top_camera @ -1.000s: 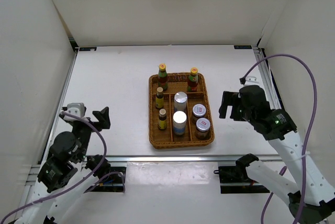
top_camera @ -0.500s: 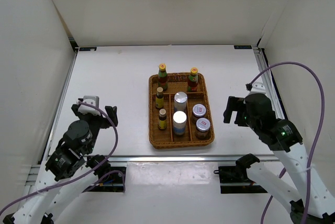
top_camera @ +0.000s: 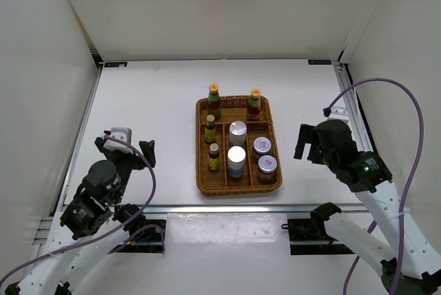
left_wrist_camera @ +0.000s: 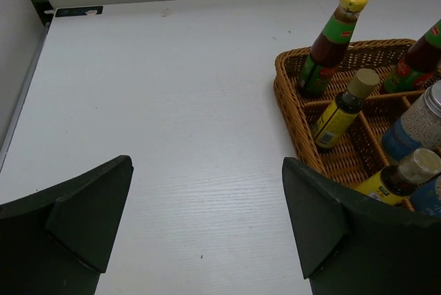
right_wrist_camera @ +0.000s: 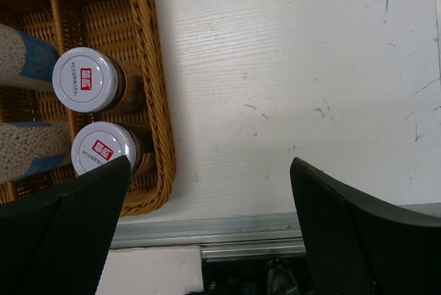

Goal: Organize the condiment bottles

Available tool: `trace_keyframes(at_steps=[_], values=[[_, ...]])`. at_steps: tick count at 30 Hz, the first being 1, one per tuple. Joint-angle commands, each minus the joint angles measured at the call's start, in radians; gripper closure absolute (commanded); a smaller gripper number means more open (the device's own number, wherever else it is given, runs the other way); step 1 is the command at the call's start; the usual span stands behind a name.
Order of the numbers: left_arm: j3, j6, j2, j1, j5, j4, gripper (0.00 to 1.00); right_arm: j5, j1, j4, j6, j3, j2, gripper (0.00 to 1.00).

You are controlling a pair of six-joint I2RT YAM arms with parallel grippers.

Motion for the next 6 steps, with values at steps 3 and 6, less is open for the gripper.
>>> trace_keyframes(at_steps=[3,6], values=[[-0.021,0.046,0.011,-0.001,0.015,0.027,0.0,0.029,0.003,-0.002,0.024,-0.01,-0.012,0.0],[-0.03,0.057,0.011,-0.001,-0.008,0.037,0.0,0.038,0.003,-0.013,0.024,-0.01,-0.001,0.0]])
